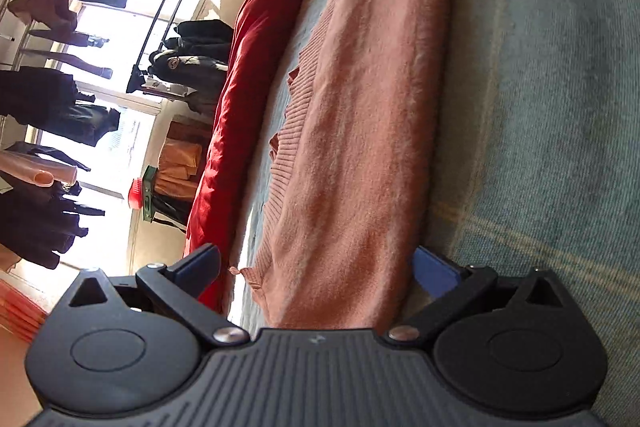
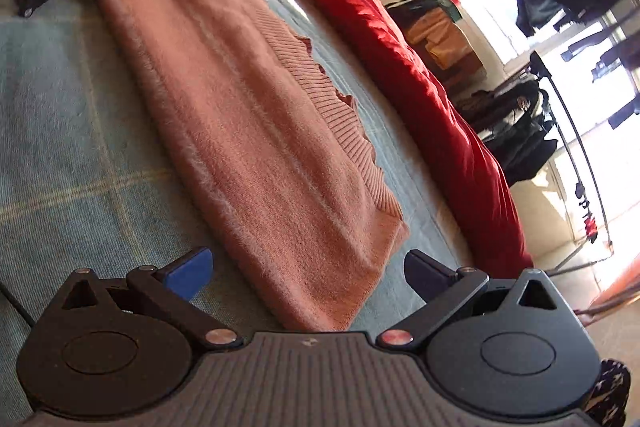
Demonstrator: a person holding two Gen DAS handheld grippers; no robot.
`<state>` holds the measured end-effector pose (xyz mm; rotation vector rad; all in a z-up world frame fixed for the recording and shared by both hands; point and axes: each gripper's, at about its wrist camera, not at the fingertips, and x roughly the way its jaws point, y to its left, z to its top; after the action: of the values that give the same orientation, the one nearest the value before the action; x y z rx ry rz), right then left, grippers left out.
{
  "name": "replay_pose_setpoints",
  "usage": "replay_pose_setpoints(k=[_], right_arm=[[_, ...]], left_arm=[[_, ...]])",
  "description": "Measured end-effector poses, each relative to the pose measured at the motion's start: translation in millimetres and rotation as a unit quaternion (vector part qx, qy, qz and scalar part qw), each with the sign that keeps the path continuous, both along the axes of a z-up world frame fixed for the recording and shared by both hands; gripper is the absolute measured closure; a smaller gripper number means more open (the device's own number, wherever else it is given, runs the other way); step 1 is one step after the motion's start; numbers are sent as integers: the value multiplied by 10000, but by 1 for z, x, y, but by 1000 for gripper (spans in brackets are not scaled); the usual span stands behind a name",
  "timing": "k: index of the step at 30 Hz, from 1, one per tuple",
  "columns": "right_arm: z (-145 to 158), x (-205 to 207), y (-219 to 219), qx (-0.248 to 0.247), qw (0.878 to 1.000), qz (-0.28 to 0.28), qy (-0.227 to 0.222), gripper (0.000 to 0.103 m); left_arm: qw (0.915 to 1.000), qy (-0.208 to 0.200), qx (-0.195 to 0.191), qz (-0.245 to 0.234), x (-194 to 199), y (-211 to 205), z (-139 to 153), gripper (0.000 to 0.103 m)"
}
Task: Fold clothes
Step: 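Roll both tools and lower them to the sweater's long side edge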
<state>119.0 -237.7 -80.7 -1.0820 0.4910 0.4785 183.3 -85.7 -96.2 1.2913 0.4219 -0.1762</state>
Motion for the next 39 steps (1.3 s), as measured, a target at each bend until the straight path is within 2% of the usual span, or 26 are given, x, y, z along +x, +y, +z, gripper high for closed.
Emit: replay_pose_setpoints(k=[3,12,15,18,21,25,29,33,39], right_arm=[[-16,4,10,-196,9992,305,189,0],[-22,31,69,47,9951,983,52,0],[-21,42,79,120,9945,1039,78,0],[-18,52,71,426,9943,939,286,0],[-18,60,50,560,9958,653,316,0],[-23,70,12,226,9996,169,73,0],[-30,75,-14,-75,9998,-90,-132,0],[-36,80,2,-212,9992,110,-324,0],[-41,98,46,-331,9947,658,-718,0]], left_arm=[[9995,135,135,-256,5,-4,-7,1],[9969,417,88,-664,42,-23,-9,0],[9964,536,31,-658,58,-25,-8,0],[9961,636,-41,-602,65,-21,-5,0],[9974,508,79,-497,62,-10,-6,0],[9989,421,171,-104,60,10,-6,0],[9993,204,323,17,57,16,-13,0],[9985,11,526,-131,64,0,-17,0],[9989,-34,409,-210,87,-18,-19,0]])
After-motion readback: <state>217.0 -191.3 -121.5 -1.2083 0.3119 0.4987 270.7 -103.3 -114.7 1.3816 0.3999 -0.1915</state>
